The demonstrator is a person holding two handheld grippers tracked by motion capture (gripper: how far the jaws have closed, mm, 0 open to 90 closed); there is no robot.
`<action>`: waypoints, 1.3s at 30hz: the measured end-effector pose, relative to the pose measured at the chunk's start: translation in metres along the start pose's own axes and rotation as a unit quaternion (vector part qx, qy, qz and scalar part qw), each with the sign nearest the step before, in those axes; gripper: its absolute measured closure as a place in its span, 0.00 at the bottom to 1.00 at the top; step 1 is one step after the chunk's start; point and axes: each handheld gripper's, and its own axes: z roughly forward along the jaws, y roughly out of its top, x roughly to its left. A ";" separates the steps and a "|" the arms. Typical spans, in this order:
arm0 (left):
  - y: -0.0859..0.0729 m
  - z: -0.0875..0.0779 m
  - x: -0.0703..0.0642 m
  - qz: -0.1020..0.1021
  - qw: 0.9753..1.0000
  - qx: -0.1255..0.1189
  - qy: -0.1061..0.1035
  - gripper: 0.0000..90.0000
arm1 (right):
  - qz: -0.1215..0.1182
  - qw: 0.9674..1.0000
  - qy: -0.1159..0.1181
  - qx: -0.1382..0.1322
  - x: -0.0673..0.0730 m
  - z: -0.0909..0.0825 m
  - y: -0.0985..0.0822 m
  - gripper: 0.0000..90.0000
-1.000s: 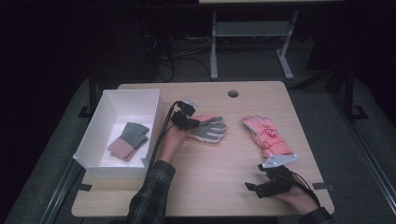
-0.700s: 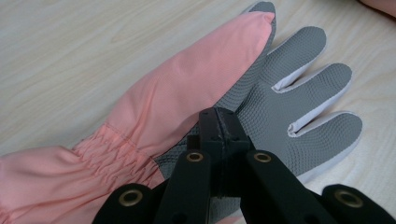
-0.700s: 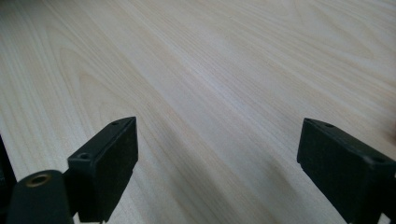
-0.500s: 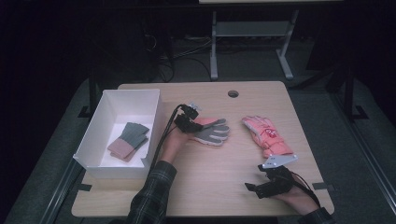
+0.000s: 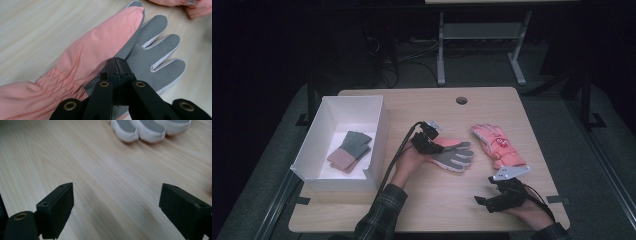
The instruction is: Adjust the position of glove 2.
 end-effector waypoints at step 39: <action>-0.005 -0.016 0.019 -0.002 0.996 0.085 0.015 1.00 | 0.005 1.000 -0.004 -0.002 -0.002 -0.003 -0.002 0.14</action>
